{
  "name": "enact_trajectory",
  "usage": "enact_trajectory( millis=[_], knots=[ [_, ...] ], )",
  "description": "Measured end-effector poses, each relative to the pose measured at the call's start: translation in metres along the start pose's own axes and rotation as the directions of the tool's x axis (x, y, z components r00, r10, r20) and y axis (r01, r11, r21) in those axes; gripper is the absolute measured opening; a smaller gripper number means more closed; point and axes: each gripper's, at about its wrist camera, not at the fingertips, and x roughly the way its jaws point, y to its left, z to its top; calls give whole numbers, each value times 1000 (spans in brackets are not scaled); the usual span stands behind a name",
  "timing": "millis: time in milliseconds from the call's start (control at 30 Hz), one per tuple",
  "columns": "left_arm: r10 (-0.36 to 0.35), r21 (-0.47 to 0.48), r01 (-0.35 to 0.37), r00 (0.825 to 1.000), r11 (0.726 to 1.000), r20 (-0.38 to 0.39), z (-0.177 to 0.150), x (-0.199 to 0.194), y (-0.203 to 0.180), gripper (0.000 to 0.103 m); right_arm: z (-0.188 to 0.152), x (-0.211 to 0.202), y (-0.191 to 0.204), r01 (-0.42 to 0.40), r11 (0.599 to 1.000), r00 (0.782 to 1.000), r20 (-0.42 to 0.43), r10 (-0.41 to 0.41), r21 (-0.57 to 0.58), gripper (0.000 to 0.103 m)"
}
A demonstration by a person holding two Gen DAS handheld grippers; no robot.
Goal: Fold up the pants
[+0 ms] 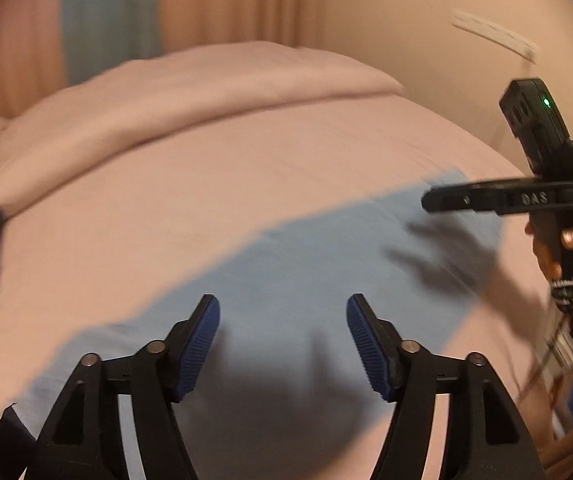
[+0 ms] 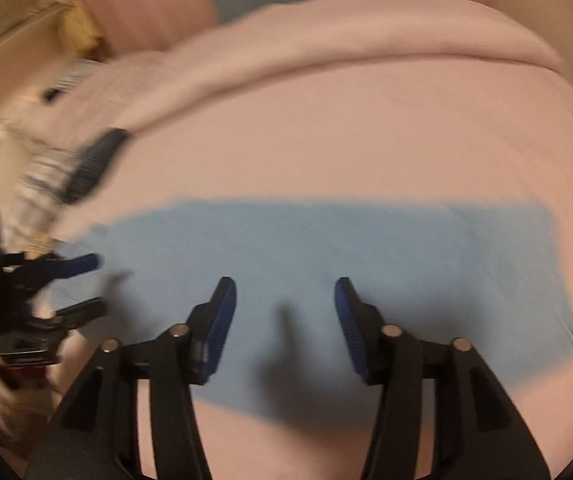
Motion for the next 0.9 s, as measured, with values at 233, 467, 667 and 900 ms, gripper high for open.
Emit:
enact_trajectory(
  millis=[233, 467, 667, 900],
  knots=[
    [93, -178, -101, 994, 979, -52, 12, 8, 96, 70, 64, 88, 41, -205, 976, 966, -174, 189, -78, 56],
    [53, -272, -94, 987, 958, -152, -5, 30, 140, 70, 64, 159, 51, -307, 952, 862, -428, 272, -13, 40],
    [139, -197, -174, 973, 965, -182, -21, 30, 146, 70, 38, 139, 50, -383, 923, 838, -436, 328, -44, 5],
    [209, -191, -235, 967, 953, -145, -56, 19, 149, 70, -6, 104, 56, -411, 902, 840, -439, 319, -131, 5]
  ],
)
